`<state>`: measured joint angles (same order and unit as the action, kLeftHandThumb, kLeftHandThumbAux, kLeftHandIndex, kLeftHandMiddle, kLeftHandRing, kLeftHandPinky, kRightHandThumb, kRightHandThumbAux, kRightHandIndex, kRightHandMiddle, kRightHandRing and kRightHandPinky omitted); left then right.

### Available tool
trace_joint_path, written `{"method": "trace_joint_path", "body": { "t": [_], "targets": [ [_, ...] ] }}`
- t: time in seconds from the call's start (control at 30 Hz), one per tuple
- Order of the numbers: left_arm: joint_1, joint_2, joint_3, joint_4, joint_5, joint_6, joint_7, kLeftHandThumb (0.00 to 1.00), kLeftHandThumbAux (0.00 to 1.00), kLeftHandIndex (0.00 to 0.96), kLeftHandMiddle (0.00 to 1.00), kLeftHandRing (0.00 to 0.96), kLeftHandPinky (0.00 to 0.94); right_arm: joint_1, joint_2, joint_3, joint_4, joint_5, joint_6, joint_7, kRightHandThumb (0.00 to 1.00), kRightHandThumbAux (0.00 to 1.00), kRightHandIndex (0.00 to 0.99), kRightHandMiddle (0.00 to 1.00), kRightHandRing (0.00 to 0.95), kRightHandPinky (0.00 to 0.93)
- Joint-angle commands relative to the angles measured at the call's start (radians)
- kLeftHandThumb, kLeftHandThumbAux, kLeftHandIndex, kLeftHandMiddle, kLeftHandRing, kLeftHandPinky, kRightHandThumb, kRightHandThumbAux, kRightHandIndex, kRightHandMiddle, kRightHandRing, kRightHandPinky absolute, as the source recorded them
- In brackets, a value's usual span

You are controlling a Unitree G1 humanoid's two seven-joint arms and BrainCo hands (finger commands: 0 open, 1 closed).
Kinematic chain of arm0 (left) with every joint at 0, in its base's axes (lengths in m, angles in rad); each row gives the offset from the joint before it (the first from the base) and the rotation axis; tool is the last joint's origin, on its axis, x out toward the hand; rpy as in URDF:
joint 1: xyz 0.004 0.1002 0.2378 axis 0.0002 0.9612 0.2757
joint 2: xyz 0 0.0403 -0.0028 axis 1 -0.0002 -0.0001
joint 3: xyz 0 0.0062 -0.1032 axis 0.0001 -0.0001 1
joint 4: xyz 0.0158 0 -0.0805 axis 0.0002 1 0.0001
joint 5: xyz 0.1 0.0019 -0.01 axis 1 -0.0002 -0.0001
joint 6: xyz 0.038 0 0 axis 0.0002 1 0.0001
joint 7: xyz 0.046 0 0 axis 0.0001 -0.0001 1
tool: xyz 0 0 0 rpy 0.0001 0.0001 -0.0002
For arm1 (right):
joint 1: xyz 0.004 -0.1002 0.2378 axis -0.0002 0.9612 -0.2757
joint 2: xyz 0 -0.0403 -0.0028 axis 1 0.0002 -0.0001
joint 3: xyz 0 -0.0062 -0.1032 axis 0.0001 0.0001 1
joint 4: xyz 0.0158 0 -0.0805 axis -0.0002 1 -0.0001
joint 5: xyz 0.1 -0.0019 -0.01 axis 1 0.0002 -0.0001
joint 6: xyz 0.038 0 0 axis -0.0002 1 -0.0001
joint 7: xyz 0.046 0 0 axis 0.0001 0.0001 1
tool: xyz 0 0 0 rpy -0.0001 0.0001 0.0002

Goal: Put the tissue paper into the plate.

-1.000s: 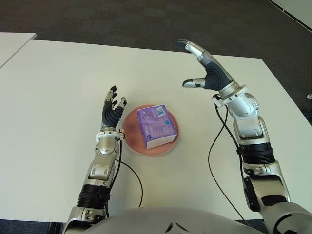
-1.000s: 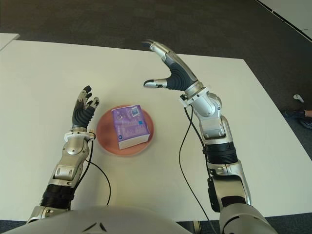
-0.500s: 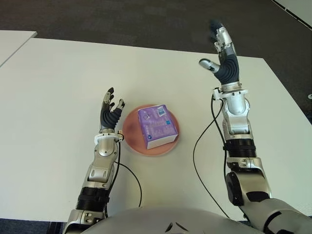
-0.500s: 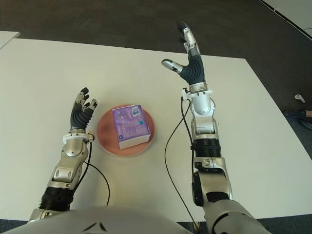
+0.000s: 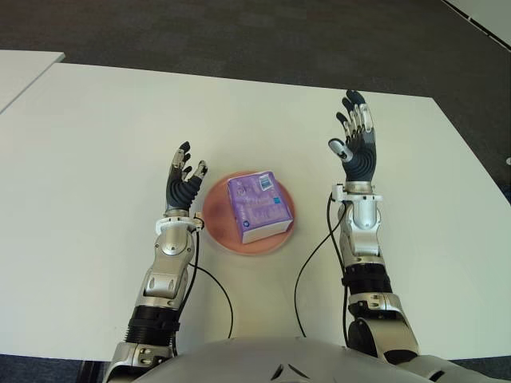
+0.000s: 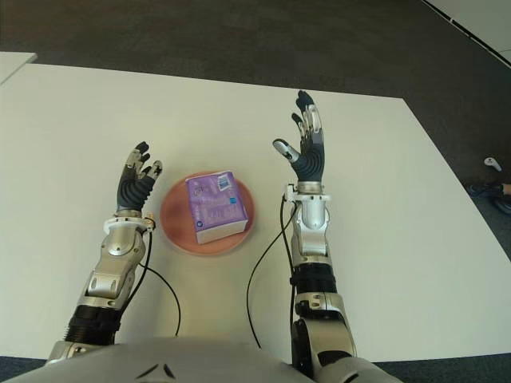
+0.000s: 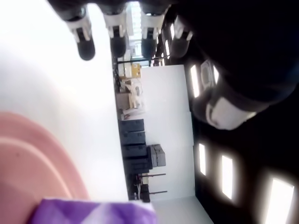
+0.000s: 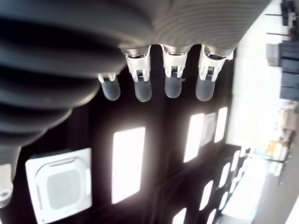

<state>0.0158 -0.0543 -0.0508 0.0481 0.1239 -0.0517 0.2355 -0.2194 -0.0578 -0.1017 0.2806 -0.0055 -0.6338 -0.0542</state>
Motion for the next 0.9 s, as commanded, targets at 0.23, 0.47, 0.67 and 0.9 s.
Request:
{"method": "trace_joint_path", "body": {
  "t": [0.23, 0.47, 0.67, 0.9],
  "targets": [
    [0.029, -0.007, -0.028, -0.019, 0.002, -0.018, -0.041, 0.0, 0.576, 0.0, 0.0, 0.0, 0.0, 0.06, 0.056, 0.011, 0.009, -0.045, -0.028, -0.064, 0.0, 0.468, 0.0, 0.0, 0.0, 0.0],
    [-0.011, 0.021, 0.048, 0.137, -0.025, -0.06, -0.024, 0.0, 0.564, 0.0, 0.0, 0.0, 0.0, 0.068, 0.06, 0.015, -0.005, -0.051, -0.025, -0.068, 0.0, 0.467, 0.0, 0.0, 0.0, 0.0],
    [0.003, -0.006, 0.036, 0.109, 0.009, -0.056, 0.02, 0.0, 0.562, 0.0, 0.0, 0.0, 0.0, 0.102, 0.038, 0.021, 0.197, -0.115, 0.087, -0.106, 0.0, 0.518, 0.0, 0.0, 0.0, 0.0],
    [0.015, -0.014, 0.025, 0.083, 0.019, -0.051, 0.021, 0.0, 0.559, 0.0, 0.0, 0.0, 0.0, 0.113, 0.007, 0.027, 0.341, -0.101, 0.151, -0.057, 0.0, 0.612, 0.0, 0.0, 0.0, 0.0]
  ]
}}
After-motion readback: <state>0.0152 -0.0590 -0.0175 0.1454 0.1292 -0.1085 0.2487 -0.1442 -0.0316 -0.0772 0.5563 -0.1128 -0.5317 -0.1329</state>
